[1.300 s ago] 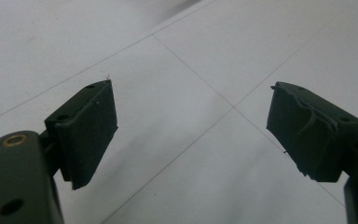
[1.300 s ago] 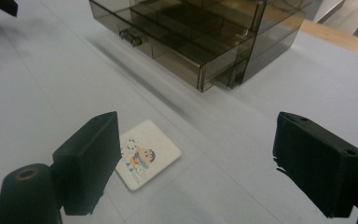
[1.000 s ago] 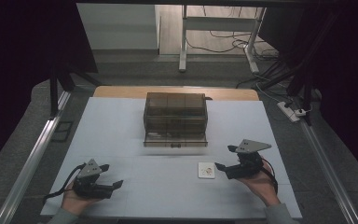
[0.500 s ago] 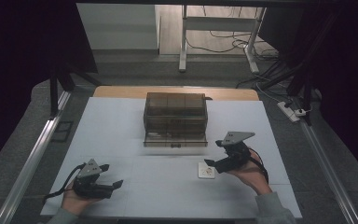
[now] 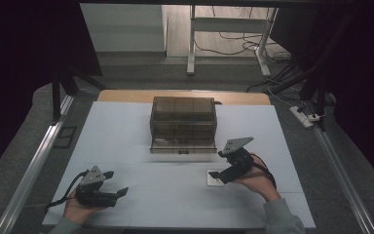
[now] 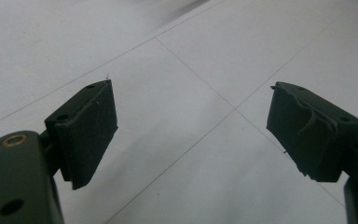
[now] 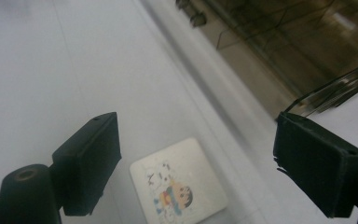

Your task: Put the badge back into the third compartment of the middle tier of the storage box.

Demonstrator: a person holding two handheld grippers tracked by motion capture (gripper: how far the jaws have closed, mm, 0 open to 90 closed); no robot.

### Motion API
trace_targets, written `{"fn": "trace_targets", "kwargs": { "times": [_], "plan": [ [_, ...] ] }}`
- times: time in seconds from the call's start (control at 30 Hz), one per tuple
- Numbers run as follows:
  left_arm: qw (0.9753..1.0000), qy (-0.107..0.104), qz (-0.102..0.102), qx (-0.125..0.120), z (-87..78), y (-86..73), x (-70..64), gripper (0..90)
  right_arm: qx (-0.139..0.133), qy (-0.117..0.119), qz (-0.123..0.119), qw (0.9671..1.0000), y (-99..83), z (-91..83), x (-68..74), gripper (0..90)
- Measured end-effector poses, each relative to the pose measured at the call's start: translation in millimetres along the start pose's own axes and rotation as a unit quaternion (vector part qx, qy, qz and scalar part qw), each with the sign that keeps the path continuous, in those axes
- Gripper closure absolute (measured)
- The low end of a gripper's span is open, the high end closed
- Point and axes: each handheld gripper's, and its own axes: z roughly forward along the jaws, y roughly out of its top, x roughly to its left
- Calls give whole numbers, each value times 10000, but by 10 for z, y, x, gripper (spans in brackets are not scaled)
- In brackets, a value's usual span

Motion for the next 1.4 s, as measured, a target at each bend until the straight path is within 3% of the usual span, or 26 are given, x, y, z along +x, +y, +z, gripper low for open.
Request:
{"fn": "trace_targets", "kwargs": {
  "times": [0.1, 0.5, 0.8, 1.4],
  "plan": [
    [10000, -18, -1, 13, 11, -1, -4, 158, 227, 103, -109, 9996, -9, 61, 31, 149],
    [10000, -27, 12, 16, 7, -2, -3, 158, 641, 175, -222, 9975, -59, 202, 47, 157],
    [10000, -37, 21, 21, 5, -3, -3, 157, 840, 275, -340, 9955, -66, 267, 77, 158],
    [10000, -39, 49, 50, 13, -6, -1, 156, 1227, 315, -340, 9914, -136, 388, 71, 161]
  ]
}}
